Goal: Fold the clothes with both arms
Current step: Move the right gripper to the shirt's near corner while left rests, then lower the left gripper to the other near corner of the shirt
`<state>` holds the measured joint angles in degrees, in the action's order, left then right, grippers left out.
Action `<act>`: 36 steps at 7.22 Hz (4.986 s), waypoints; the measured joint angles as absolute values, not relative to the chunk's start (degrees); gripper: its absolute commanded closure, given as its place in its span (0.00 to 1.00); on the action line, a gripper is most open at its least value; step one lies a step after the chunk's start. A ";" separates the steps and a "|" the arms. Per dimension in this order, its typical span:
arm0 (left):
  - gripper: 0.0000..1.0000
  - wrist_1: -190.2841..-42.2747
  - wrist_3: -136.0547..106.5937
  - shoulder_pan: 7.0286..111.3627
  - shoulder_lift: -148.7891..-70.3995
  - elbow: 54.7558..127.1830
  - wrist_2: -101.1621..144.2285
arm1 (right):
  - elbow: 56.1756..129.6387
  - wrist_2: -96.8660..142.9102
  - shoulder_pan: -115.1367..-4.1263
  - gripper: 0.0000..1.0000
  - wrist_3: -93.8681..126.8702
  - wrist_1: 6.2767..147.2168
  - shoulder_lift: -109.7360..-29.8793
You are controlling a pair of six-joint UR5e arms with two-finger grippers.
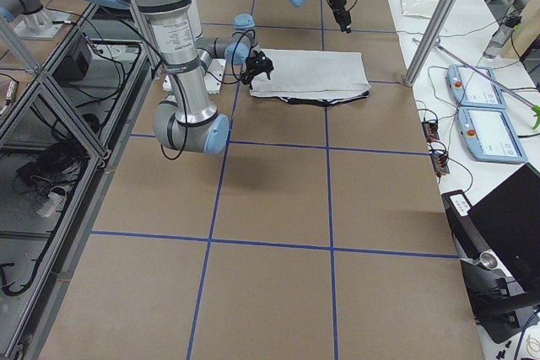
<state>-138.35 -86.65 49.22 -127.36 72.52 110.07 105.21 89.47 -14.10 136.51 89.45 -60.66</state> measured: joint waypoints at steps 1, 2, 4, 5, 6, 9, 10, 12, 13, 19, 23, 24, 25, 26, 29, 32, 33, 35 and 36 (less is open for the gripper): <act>0.32 -138.30 -86.68 49.23 -127.36 72.66 110.05 | 105.10 89.49 -13.97 0.02 136.57 89.47 -60.59; 0.32 -138.24 -86.71 49.24 -127.36 72.78 110.04 | 105.06 89.55 -13.90 0.09 136.63 89.47 -60.57; 0.32 -138.18 -86.82 49.24 -127.35 72.90 110.04 | 104.87 89.63 -13.74 0.11 136.66 89.47 -60.55; 0.32 -138.17 -86.88 49.23 -127.35 72.93 110.04 | 104.58 89.64 -13.65 0.10 136.67 89.47 -60.48; 0.32 -138.17 -86.93 49.22 -127.35 72.94 110.04 | 104.25 89.61 -13.59 0.28 136.67 89.44 -60.36; 0.32 -138.11 -87.08 49.24 -127.33 73.35 109.98 | 103.90 89.58 -13.54 1.00 137.47 89.26 -59.98; 0.32 -138.09 -87.09 49.24 -127.30 73.45 109.98 | 103.96 89.71 -13.54 1.00 137.64 89.12 -59.96; 0.32 -138.06 -87.12 49.23 -127.27 73.74 110.03 | 104.43 90.00 -13.55 1.00 137.71 88.90 -59.96; 0.32 -138.02 -87.18 49.23 -127.28 73.85 110.03 | 104.63 90.05 -13.63 1.00 137.72 88.85 -59.97; 0.32 -137.70 -105.77 35.95 -113.85 94.22 103.91 | 110.64 90.35 -14.64 1.00 137.89 89.82 -62.02; 0.33 -133.26 -116.76 20.24 -104.02 104.32 94.17 | 111.34 90.28 -14.12 1.00 138.47 89.85 -62.67; 0.33 -131.44 -117.78 18.36 -103.22 105.05 93.62 | 111.35 90.25 -13.98 1.00 138.50 89.84 -62.66; 0.34 -129.90 -118.83 16.83 -102.77 105.39 93.45 | 111.35 90.21 -13.90 1.00 138.51 89.83 -62.62; 0.35 -129.10 -119.56 15.90 -102.49 105.63 93.43 | 111.36 90.19 -13.85 1.00 138.51 89.82 -62.59; 0.40 -127.99 -120.23 14.72 -102.07 105.79 93.36 | 111.36 90.23 -13.81 1.00 138.52 89.80 -62.58; 1.00 -127.59 -120.49 14.38 -101.85 106.08 93.42 | 111.36 90.23 -13.76 1.00 138.52 89.76 -62.47; 1.00 -127.03 -120.55 13.99 -101.85 106.97 93.50 | 111.36 90.24 -13.74 1.00 138.51 89.77 -62.41; 1.00 -123.29 -120.53 13.20 -101.69 110.88 93.72 | 111.36 90.21 -13.72 1.00 138.51 89.78 -62.41; 1.00 -122.18 -120.51 12.71 -101.69 112.06 93.76 | 111.41 90.19 -13.68 1.00 138.52 89.76 -62.48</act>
